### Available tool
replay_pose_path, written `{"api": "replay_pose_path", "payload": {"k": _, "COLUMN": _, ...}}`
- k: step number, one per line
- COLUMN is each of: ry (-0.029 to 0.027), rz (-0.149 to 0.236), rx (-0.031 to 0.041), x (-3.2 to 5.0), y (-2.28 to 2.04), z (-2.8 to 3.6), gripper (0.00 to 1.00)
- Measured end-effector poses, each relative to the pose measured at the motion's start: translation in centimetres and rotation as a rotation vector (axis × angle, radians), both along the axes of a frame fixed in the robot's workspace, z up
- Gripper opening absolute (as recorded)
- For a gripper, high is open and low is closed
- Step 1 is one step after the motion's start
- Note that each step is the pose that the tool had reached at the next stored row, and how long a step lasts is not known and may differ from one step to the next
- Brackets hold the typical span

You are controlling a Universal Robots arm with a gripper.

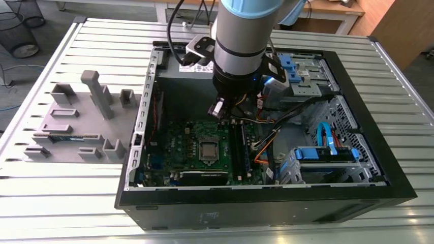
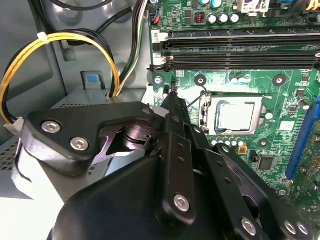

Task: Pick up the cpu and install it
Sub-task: 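Install the first cpu locking lever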

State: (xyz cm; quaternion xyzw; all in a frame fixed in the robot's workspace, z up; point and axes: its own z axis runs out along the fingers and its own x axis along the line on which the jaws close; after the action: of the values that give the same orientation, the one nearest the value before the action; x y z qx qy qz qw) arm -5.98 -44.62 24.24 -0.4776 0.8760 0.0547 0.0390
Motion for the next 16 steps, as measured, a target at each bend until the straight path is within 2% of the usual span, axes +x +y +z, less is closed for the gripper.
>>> {"api": "replay_pose_path", "payload": {"k": 2, "ry": 0.0001, "rz": 0.0, "rx": -0.0048, "x": 0.0, "y": 0.0, "z": 0.0, "gripper": 0.11}}
{"api": "replay_pose_path", "payload": {"k": 4, "ry": 0.0002, "rz": 0.0, "rx": -0.0064, "x": 0.0, "y": -0.02, "z": 0.0, "gripper": 0.11}}
{"api": "replay_pose_path", "payload": {"k": 12, "ry": 0.0001, "rz": 0.001, "rx": -0.007, "x": -0.02, "y": -0.35, "z": -0.03, "gripper": 0.11}}
{"api": "replay_pose_path", "payload": {"k": 16, "ry": 0.0001, "rz": 0.003, "rx": -0.007, "x": -0.08, "y": -0.73, "z": -0.07, "gripper": 0.11}}
